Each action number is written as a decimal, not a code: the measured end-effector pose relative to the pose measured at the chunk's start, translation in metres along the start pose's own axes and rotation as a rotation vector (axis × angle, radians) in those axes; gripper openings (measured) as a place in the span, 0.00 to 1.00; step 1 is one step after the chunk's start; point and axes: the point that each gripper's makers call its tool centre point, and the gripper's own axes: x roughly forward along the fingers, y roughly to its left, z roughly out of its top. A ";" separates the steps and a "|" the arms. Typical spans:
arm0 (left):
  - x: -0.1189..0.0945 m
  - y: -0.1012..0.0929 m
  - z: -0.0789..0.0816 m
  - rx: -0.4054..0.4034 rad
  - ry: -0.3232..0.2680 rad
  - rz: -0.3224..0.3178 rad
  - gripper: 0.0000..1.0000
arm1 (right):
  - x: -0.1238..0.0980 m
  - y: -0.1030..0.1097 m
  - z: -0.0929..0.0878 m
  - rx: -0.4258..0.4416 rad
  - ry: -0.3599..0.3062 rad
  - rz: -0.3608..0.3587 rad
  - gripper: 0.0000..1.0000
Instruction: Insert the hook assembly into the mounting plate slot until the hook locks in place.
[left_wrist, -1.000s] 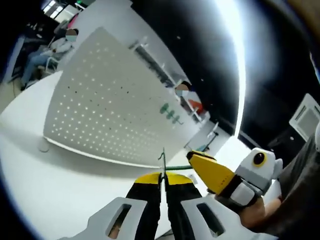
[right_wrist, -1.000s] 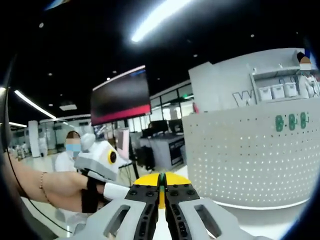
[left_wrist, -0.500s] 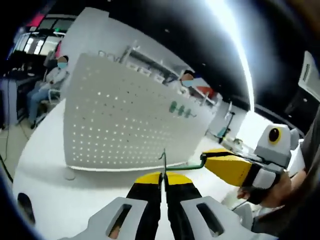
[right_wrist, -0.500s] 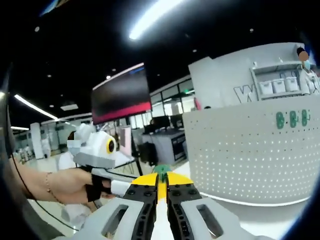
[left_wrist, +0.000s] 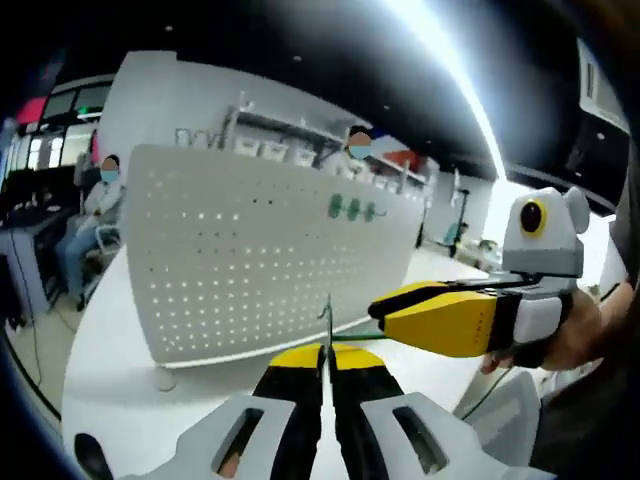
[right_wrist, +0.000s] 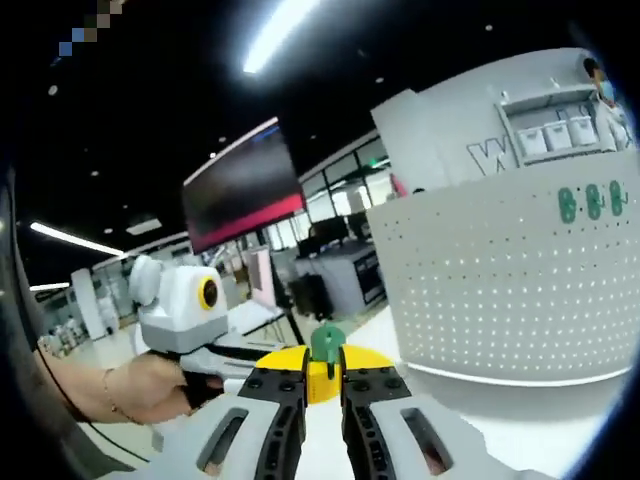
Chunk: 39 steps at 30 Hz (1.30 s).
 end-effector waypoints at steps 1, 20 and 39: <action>0.000 -0.001 0.001 0.007 -0.006 -0.001 0.01 | 0.000 -0.001 -0.001 0.022 0.002 -0.001 0.09; -0.003 -0.012 0.015 0.128 -0.071 -0.009 0.01 | -0.002 0.003 0.004 0.090 -0.024 0.019 0.02; -0.002 -0.018 0.018 0.001 -0.116 -0.073 0.04 | -0.008 0.001 0.008 0.019 -0.065 -0.041 0.00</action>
